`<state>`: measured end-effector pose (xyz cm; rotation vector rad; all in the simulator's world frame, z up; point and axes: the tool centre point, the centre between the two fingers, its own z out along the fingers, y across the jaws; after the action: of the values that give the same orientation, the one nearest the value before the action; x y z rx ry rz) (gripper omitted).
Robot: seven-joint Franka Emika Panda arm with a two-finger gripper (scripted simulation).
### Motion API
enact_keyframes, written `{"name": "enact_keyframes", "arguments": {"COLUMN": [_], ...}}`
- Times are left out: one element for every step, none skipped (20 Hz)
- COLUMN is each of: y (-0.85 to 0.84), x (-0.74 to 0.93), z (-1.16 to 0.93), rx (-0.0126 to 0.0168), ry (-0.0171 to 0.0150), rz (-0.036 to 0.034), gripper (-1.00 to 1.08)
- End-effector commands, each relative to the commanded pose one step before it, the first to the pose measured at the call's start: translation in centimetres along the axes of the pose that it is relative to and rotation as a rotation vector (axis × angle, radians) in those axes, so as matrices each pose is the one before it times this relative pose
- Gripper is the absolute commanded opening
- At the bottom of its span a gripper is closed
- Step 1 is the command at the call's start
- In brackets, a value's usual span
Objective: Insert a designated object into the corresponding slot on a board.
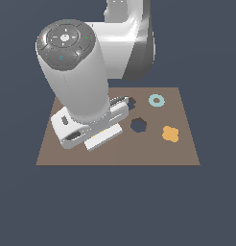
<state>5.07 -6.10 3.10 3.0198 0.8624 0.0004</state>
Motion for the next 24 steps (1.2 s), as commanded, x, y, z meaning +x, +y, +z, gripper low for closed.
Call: {"name": "enact_keyframes", "arguments": {"y": [-0.222, -0.116, -0.134, -0.152, -0.170, -0.188, -0.206, -0.225, -0.243, -0.262, -0.280, -0.298, -0.317, -0.336, -0.355, -0.373, -0.392, -0.411, -0.429, -0.448, -0.466, -0.485, -0.497, -0.497], "x": [0.134, 0.064, 0.073, 0.083, 0.092, 0.102, 0.111, 0.121, 0.130, 0.139, 0.149, 0.158, 0.167, 0.176, 0.185, 0.194, 0.203, 0.211, 0.220, 0.228, 0.236, 0.244, 0.248, 0.247], "z": [-0.014, -0.009, -0.010, -0.011, -0.012, -0.014, -0.015, -0.016, -0.017, -0.019, -0.020, -0.021, -0.022, -0.024, -0.025, -0.026, -0.027, -0.028, -0.029, -0.030, -0.031, -0.032, -0.033, -0.032], "rx": [0.00009, -0.00002, -0.00002, -0.00003, -0.00003, -0.00003, -0.00004, -0.00004, -0.00004, -0.00004, -0.00005, -0.00005, -0.00005, -0.00005, -0.00005, -0.00005, -0.00005, -0.00005, -0.00005, -0.00005, -0.00005, -0.00005, -0.00004, -0.00003], "ry": [0.00027, 0.00001, 0.00002, 0.00002, 0.00002, 0.00002, 0.00002, 0.00002, 0.00002, 0.00003, 0.00003, 0.00003, 0.00003, 0.00003, 0.00003, 0.00003, 0.00003, 0.00003, 0.00002, 0.00002, 0.00002, 0.00002, 0.00002, 0.00001], "rz": [-0.02036, -0.01232, -0.01422, -0.01611, -0.01801, -0.01991, -0.02180, -0.02370, -0.02560, -0.02750, -0.02939, -0.03128, -0.03317, -0.03505, -0.03694, -0.03881, -0.04067, -0.04251, -0.04435, -0.04616, -0.04794, -0.04970, -0.05088, -0.05077], "gripper": [-1.00, -1.00, -1.00, -1.00, -1.00, -1.00, -1.00, -1.00, -1.00, -1.00, -1.00, -1.00, -1.00, -1.00, -1.00, -1.00, -1.00, -1.00, -1.00, -1.00, -1.00, -1.00, -1.00, -1.00]}}
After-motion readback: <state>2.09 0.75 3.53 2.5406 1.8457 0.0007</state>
